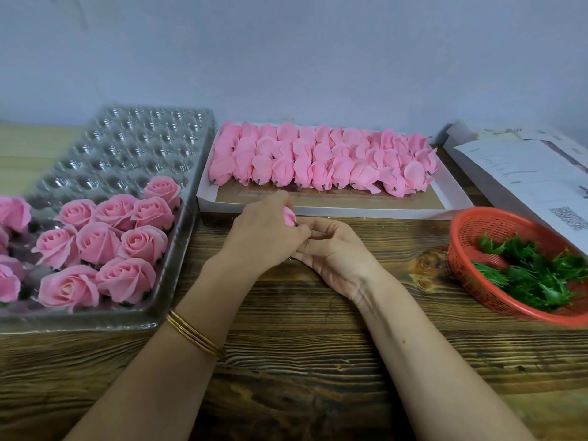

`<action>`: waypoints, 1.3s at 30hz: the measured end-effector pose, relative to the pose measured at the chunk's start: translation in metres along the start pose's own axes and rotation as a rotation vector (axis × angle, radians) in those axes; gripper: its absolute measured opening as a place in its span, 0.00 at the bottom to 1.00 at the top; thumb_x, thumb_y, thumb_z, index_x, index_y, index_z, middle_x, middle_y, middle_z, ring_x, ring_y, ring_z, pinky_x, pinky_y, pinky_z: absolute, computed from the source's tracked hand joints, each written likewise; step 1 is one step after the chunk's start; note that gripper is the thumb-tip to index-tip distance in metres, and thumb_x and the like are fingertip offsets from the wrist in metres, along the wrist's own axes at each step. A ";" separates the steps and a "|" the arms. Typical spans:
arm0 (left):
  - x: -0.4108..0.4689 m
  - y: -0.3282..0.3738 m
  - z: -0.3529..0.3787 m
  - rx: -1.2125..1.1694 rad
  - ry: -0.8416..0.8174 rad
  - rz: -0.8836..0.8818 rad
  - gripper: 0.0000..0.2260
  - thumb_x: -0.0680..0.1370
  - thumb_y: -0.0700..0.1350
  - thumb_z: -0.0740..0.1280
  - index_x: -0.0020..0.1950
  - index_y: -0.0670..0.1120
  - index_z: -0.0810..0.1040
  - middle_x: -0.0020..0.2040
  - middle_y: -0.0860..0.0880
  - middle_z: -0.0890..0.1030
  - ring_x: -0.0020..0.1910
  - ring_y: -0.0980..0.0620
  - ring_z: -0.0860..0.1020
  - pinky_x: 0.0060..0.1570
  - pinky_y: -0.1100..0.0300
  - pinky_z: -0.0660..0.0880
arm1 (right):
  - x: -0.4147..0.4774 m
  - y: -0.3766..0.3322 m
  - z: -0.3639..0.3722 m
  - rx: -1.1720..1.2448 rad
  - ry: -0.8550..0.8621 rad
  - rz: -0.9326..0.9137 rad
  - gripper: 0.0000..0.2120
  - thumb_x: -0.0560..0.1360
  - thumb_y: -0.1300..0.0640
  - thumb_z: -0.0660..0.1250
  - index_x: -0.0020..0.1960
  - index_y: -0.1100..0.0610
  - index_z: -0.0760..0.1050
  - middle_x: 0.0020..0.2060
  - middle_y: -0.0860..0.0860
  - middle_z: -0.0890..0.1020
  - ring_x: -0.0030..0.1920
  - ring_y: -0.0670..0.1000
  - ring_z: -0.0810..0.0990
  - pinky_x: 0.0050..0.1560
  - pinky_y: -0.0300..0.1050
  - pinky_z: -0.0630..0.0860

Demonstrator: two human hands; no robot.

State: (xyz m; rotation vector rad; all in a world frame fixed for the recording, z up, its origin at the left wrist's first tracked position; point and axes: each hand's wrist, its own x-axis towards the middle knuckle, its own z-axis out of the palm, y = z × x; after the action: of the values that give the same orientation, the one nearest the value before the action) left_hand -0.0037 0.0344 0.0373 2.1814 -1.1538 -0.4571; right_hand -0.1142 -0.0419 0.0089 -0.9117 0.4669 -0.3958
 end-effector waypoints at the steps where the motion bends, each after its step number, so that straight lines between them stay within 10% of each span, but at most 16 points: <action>1: -0.001 0.001 0.000 -0.020 0.001 -0.010 0.09 0.74 0.52 0.70 0.48 0.50 0.73 0.43 0.56 0.74 0.43 0.50 0.78 0.46 0.47 0.81 | 0.000 0.000 0.001 -0.002 0.003 -0.002 0.14 0.72 0.80 0.61 0.48 0.66 0.77 0.36 0.56 0.85 0.39 0.51 0.86 0.43 0.40 0.82; 18: -0.004 0.003 -0.004 -0.015 0.012 0.001 0.06 0.75 0.47 0.69 0.47 0.49 0.73 0.43 0.53 0.74 0.41 0.51 0.76 0.47 0.49 0.79 | 0.002 0.003 0.004 -0.067 0.136 -0.025 0.15 0.68 0.79 0.68 0.51 0.66 0.74 0.41 0.61 0.80 0.41 0.55 0.83 0.48 0.45 0.83; 25: -0.006 -0.002 -0.014 0.039 0.021 0.038 0.05 0.76 0.47 0.69 0.48 0.49 0.74 0.42 0.54 0.74 0.39 0.57 0.70 0.36 0.62 0.63 | 0.000 0.000 0.004 -0.074 0.064 0.027 0.18 0.69 0.80 0.66 0.57 0.68 0.74 0.41 0.60 0.81 0.43 0.55 0.83 0.52 0.47 0.82; 39: -0.007 -0.076 -0.156 0.042 0.229 -0.029 0.11 0.61 0.60 0.71 0.40 0.59 0.80 0.28 0.53 0.81 0.21 0.50 0.77 0.31 0.52 0.79 | -0.001 -0.004 0.001 -0.102 0.123 0.093 0.06 0.76 0.72 0.65 0.48 0.65 0.79 0.35 0.57 0.84 0.36 0.50 0.85 0.38 0.39 0.82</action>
State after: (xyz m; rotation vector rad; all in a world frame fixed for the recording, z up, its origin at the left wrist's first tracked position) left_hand 0.1265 0.1293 0.1036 2.2214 -1.0163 -0.1900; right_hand -0.1147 -0.0435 0.0131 -0.9634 0.6451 -0.3465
